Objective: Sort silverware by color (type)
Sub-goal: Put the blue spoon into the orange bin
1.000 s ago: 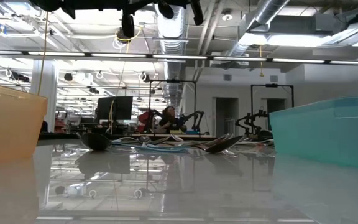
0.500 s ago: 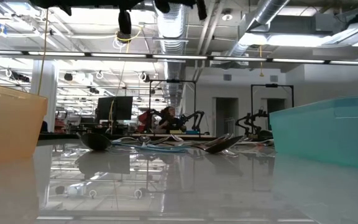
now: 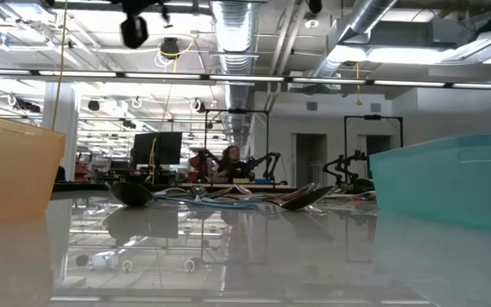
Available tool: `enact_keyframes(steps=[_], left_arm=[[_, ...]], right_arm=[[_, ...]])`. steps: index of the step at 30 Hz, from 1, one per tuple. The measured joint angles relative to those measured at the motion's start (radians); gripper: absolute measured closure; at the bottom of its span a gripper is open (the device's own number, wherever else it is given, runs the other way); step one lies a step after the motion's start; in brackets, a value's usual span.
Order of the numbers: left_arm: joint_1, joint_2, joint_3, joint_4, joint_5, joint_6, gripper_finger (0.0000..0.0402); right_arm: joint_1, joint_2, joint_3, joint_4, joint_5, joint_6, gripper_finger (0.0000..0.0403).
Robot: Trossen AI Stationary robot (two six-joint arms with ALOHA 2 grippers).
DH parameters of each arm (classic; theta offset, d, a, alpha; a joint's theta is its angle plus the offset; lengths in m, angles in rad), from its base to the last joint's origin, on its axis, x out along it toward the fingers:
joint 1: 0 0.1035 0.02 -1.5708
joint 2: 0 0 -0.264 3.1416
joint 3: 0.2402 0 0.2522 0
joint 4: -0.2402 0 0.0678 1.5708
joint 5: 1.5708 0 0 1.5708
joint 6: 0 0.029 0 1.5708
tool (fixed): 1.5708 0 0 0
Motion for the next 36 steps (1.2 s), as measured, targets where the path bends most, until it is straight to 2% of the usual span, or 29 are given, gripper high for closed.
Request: enact_keyframes(steps=[6,11,17,25,36], left_arm=[[-0.139,-0.065,0.000,-0.310,-0.074,-0.152,0.0395],[-0.297,-0.085,0.000,-0.410,-0.137,-0.294,0.0395],[-0.521,-0.069,0.000,-0.534,-0.290,-0.567,0.0395],[-0.780,0.003,0.000,-0.591,-0.419,-0.907,0.0395],[-0.997,0.165,0.000,-0.631,-0.433,-1.183,0.0395]], right_arm=[[0.010,0.005,-0.001,-0.027,0.000,0.015,0.0236],[0.009,0.026,0.000,-0.039,0.000,0.015,0.0237],[0.009,0.048,0.001,-0.059,-0.001,0.016,0.0237],[0.008,0.072,-0.002,-0.098,-0.001,0.015,0.0237],[0.009,0.090,-0.001,-0.109,-0.002,-0.019,0.0237]])
